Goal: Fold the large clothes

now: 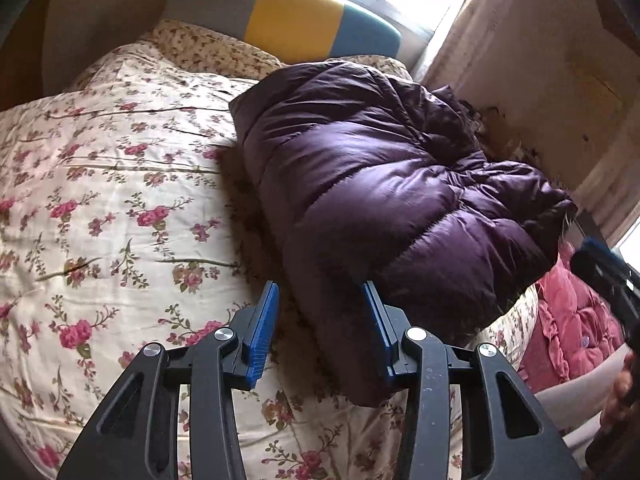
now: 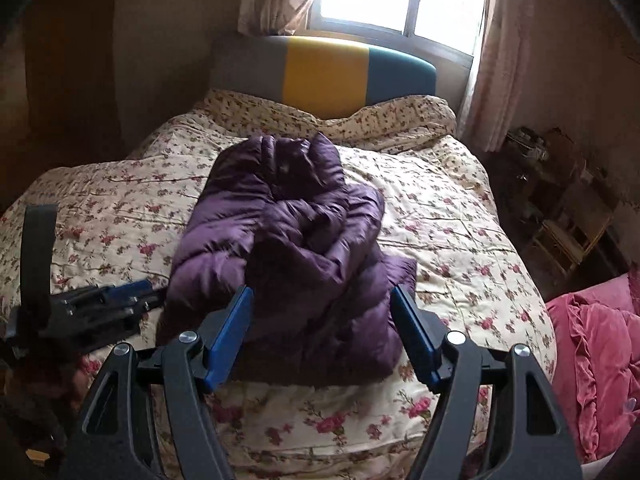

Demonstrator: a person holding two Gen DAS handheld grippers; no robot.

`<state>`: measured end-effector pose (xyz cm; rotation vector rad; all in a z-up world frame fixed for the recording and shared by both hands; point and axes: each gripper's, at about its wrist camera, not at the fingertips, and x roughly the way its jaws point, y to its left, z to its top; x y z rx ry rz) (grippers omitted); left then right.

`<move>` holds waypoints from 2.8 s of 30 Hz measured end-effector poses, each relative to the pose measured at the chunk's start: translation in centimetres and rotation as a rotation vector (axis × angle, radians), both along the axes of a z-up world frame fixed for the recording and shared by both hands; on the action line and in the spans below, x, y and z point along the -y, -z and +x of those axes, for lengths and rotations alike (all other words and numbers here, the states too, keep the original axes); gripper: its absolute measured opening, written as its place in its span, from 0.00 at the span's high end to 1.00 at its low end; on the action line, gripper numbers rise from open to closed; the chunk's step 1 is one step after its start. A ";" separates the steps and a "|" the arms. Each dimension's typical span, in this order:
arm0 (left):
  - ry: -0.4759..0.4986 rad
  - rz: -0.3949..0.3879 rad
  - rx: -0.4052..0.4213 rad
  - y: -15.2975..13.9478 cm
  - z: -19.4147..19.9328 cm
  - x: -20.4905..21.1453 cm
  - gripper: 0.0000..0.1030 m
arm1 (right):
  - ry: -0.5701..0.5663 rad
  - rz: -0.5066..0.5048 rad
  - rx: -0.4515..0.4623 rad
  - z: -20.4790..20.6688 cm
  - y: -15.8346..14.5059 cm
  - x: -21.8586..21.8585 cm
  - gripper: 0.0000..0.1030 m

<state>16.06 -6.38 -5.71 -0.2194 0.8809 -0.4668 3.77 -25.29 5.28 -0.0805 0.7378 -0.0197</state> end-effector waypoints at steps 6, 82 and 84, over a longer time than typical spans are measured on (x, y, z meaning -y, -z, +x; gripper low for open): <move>0.022 0.004 0.004 0.2 0.1 0.0 0.58 | -0.029 -0.004 -0.007 1.7 0.5 -0.9 0.50; 0.031 0.096 0.091 -1.9 11.8 2.4 0.64 | 0.232 -0.275 -0.064 14.8 4.5 -0.4 0.56; 0.039 0.105 0.096 -1.8 12.2 3.0 0.64 | 0.247 -0.268 -0.085 15.9 5.5 0.5 0.56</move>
